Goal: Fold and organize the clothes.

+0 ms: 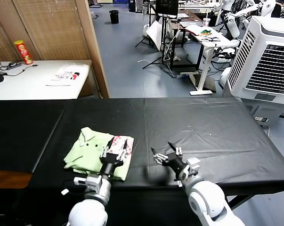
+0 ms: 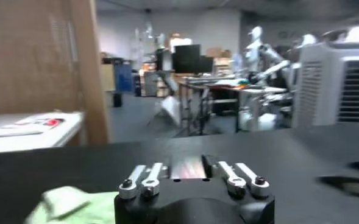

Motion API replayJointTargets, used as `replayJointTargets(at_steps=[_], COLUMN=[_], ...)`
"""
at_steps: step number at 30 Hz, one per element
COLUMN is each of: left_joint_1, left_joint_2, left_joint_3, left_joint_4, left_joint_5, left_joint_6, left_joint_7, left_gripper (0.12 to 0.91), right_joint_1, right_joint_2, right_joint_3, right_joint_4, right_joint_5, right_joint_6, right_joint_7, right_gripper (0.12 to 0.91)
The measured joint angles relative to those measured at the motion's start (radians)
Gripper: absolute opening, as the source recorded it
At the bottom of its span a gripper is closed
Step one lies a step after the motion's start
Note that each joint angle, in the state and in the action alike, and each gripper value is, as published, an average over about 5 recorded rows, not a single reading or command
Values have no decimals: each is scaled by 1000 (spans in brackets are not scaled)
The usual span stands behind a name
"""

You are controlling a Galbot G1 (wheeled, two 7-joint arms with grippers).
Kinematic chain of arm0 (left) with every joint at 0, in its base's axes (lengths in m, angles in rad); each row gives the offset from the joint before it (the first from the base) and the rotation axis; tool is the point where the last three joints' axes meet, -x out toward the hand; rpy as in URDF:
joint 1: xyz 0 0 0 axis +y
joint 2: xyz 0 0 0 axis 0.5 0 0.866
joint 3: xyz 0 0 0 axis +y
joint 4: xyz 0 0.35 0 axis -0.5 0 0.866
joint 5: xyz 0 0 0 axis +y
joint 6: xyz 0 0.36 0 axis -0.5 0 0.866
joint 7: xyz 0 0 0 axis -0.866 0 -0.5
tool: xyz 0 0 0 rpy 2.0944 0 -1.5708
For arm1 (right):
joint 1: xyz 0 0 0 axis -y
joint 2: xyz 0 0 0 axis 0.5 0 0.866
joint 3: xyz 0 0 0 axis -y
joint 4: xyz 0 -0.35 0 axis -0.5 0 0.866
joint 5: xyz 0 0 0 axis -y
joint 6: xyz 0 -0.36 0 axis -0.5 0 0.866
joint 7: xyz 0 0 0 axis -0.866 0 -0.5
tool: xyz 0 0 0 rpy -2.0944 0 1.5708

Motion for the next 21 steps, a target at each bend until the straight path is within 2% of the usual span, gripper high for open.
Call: replayJointTargets(at_steps=[2,5,13,17,21], left_joint_1=[7,18,64,87,103], left_joint_2=[4,13,16,18,22], left_joint_3=[-7,-28,-105,-140,-164], left_joint_4=[-7,-14,-17,-18,-22], left_joint_5=[-3,-5,0,-5,-9], left_joint_6=[-11,-28,-69,-82,-88], left_joint_7=[1,0,-3,-4,-5], left_gripper=[742,790,798,798,798], right_joint_1=[23,64,179,217,242], right_joint_2=[12,36,130,172,205], right_joint_3=[-24,-65,-151,-161,-162], right_joint_4=[-16,-52,-207,-284,-343], right_joint_5=[33,65,89,119,133], right_joint_6=[-14,-24,-9,-7,-5], right_joint_7=[9,18,41,53,57], right_gripper=[798,798,791,709,572])
